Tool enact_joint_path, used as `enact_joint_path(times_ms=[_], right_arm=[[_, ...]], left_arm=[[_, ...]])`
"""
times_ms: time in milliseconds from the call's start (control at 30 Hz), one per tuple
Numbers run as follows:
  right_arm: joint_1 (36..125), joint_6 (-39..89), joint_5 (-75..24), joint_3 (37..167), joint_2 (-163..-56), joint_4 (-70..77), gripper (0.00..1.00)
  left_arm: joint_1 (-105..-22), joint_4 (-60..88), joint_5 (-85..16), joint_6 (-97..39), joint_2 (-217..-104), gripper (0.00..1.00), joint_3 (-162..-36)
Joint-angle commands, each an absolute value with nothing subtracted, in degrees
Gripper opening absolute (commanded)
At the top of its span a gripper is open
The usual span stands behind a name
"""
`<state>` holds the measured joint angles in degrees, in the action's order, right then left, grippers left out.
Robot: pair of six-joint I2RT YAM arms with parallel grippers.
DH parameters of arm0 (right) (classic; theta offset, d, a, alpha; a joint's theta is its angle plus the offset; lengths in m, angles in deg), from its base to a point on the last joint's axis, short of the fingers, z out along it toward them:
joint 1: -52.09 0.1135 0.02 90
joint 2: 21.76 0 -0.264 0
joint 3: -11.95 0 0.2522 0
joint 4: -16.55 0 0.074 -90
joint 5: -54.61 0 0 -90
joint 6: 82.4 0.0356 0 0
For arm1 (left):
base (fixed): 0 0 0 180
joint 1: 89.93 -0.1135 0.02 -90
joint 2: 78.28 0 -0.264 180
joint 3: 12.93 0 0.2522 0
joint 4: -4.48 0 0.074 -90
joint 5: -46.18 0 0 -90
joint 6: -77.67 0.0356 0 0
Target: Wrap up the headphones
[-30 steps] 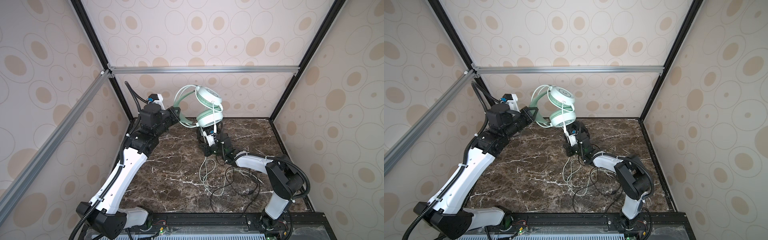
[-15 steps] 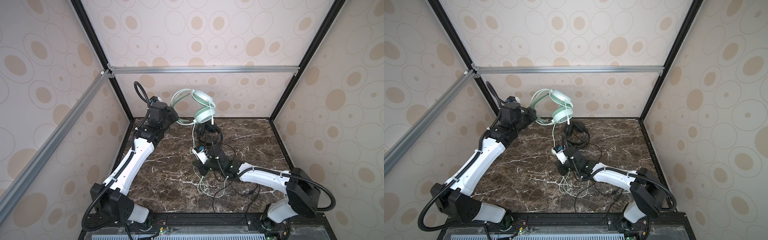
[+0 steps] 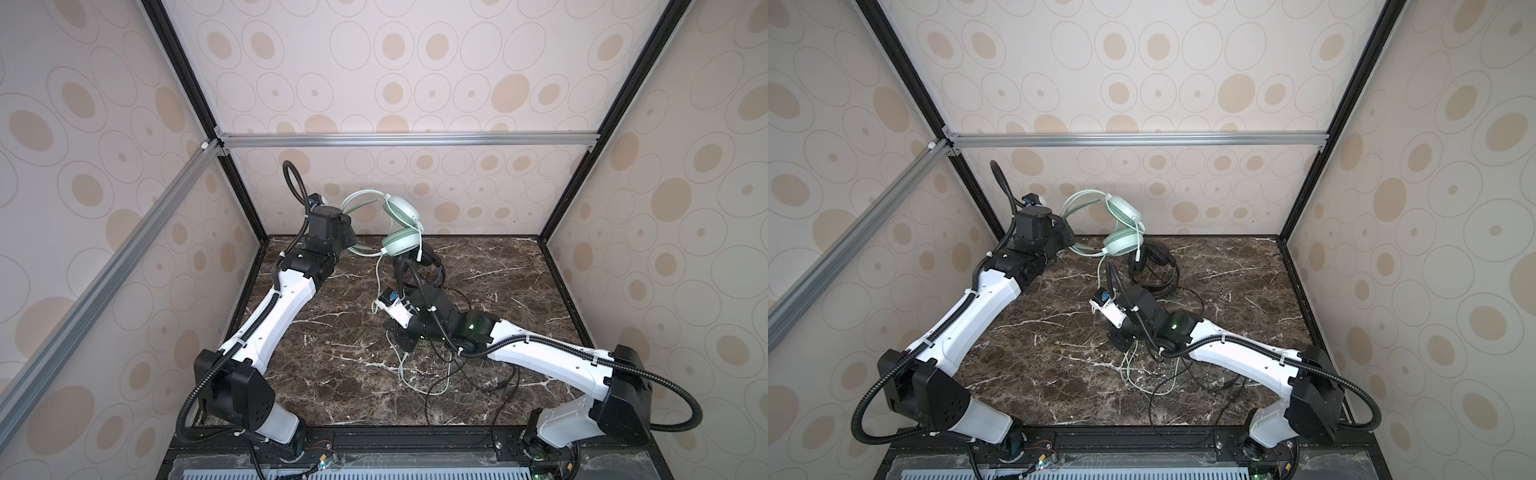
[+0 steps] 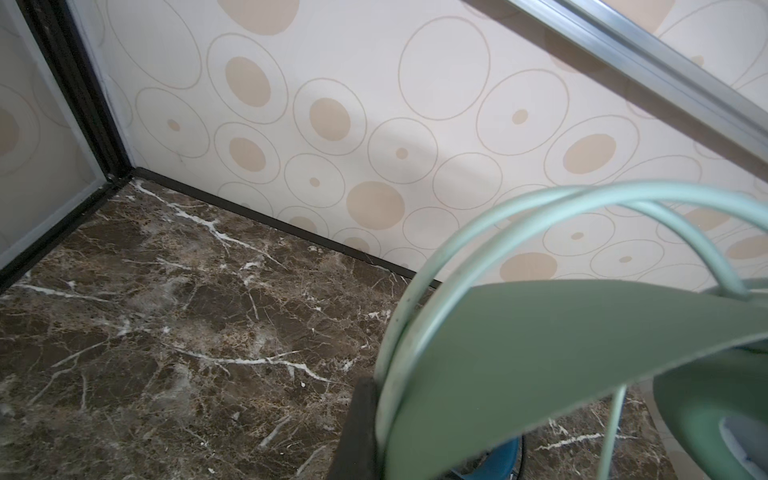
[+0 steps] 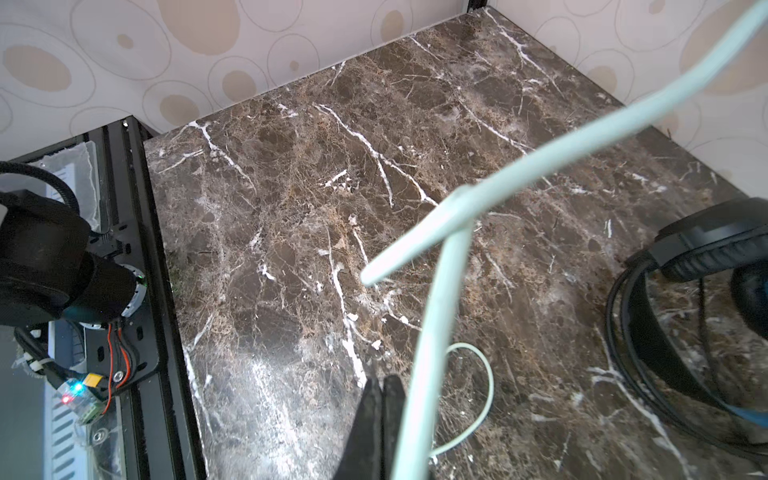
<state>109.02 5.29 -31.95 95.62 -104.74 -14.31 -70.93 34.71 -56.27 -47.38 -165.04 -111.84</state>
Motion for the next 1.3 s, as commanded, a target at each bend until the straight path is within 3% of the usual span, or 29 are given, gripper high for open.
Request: enact_joint_path(times_ms=[0, 733, 1267], right_arm=[[109.36, 0.63, -33.57, 102.07, -104.88, -22.47, 0.0], [107.31, -11.73, -46.95, 141.63, -119.84, -52.65, 0.0], [106.94, -10.41, -44.04, 150.67, -122.04, -56.19, 0.0]], left_arm=[[-71.24, 29.89, -58.52, -44.95, -163.76, 0.0, -111.19], [-66.37, 33.29, -61.02, -26.39, -156.32, 0.0, -99.73], [-63.81, 34.72, -65.44, -21.41, -151.89, 0.0, -94.71]])
